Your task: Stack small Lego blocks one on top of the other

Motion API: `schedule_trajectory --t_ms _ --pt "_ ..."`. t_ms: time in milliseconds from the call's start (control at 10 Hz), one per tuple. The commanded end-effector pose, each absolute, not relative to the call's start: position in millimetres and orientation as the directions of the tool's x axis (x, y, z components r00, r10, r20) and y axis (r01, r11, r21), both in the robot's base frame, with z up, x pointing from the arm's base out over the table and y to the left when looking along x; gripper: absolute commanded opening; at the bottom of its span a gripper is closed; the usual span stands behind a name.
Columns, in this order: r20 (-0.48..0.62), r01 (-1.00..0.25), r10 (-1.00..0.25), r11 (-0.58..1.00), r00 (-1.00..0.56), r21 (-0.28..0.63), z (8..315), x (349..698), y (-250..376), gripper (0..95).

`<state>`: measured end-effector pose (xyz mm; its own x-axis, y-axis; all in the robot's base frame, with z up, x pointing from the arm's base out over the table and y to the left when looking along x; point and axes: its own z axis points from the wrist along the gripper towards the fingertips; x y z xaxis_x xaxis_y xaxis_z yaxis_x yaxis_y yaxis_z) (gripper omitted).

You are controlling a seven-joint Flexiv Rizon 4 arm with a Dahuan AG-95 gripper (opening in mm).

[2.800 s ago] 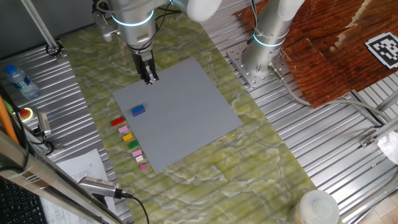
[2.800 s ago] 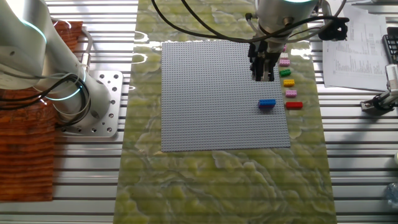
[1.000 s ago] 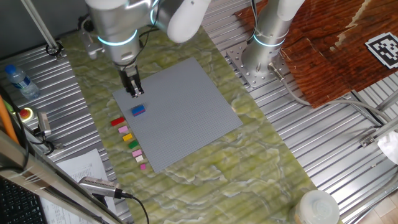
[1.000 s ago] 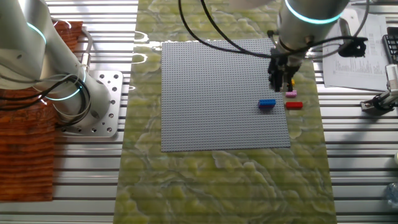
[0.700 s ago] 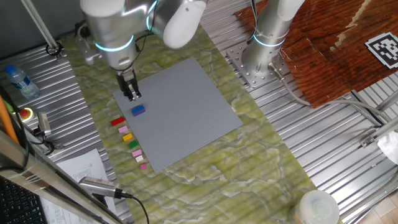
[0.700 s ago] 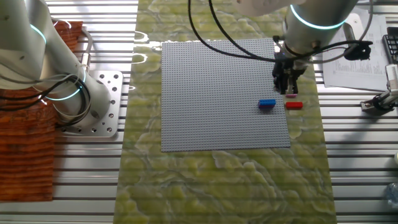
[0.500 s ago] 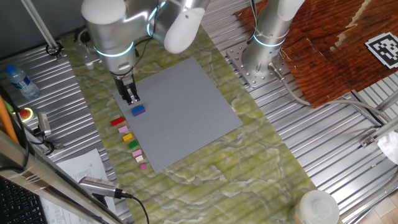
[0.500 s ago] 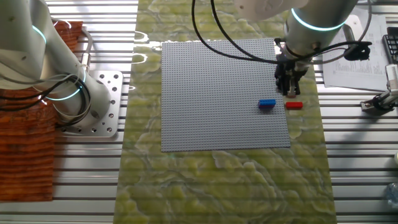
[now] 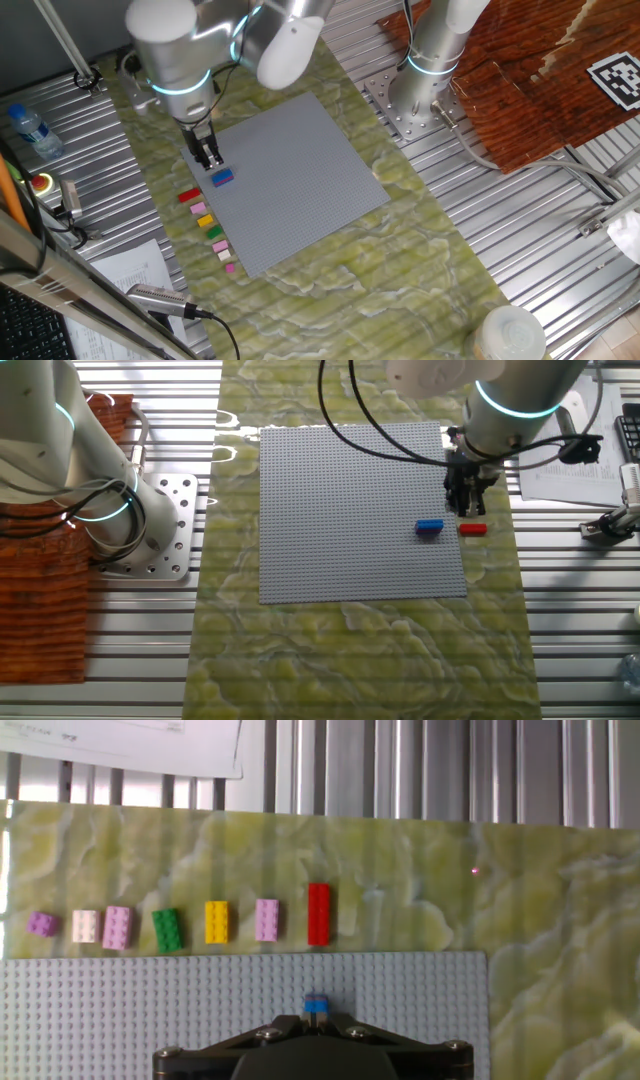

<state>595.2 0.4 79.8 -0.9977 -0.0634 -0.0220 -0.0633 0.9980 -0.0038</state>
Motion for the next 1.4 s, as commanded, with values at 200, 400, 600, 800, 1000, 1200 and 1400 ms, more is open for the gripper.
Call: schedule_trajectory --t_ms 200,400,600,800,1000,1200,1400 --pt "-0.016 -0.065 -0.065 0.998 -0.998 -0.008 77.5 603.8 4.2 0.0" --pt "-0.016 -0.062 -0.062 0.998 -0.998 -0.009 77.5 603.8 4.2 0.0" --pt "-0.007 -0.049 -0.049 0.999 -0.999 -0.010 77.5 603.8 4.2 0.0" --pt "0.005 -0.039 -0.039 0.999 -0.999 -0.014 77.5 603.8 4.2 19.0" --pt "0.018 -0.017 -0.016 1.000 -1.000 -0.021 77.5 603.8 4.2 19.0" --pt "0.014 -0.023 -0.023 1.000 -1.000 -0.020 77.5 603.8 4.2 19.0" --pt "-0.008 -0.037 -0.038 0.999 -0.999 -0.015 64.4 609.5 0.7 19.0"
